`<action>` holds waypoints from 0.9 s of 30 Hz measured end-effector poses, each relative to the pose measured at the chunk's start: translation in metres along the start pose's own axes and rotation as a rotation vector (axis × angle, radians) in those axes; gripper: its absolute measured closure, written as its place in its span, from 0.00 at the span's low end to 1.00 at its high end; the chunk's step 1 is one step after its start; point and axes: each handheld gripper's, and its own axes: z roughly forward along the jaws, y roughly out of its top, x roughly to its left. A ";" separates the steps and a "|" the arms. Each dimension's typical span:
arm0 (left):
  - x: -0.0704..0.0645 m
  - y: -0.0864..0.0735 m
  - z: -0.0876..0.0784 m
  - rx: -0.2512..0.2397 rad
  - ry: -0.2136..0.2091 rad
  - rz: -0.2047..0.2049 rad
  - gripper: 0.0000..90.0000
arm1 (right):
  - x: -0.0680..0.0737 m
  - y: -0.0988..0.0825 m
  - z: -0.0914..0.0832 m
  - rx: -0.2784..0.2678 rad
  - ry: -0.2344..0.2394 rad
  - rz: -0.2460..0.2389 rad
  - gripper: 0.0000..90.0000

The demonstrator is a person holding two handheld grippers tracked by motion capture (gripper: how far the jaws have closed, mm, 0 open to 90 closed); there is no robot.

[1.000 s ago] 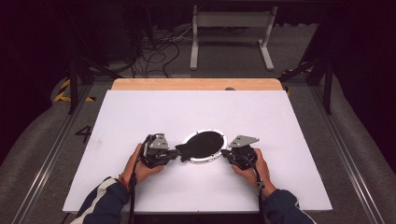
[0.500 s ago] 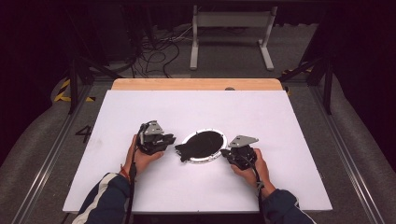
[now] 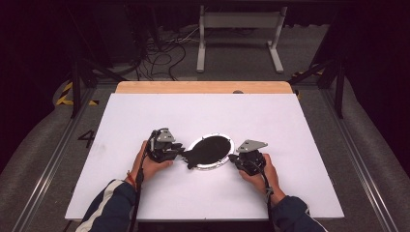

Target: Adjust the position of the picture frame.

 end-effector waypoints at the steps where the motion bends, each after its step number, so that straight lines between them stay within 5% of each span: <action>1: -0.001 -0.001 -0.001 0.002 -0.009 0.012 0.84 | 0.000 0.000 0.000 0.000 0.000 0.000 1.00; 5: -0.008 -0.002 -0.002 0.006 -0.046 0.025 0.90 | 0.000 0.000 0.000 -0.001 -0.003 0.001 1.00; 9: -0.019 -0.002 -0.002 0.014 -0.081 0.085 0.95 | -0.001 0.000 0.000 -0.003 -0.012 0.008 1.00; 19: -0.029 -0.004 -0.005 0.024 -0.138 0.083 0.97 | -0.002 -0.001 -0.001 -0.003 -0.021 0.015 1.00; 27: -0.038 -0.008 -0.009 0.032 -0.168 0.121 0.94 | -0.001 -0.001 -0.001 -0.001 -0.023 0.017 0.99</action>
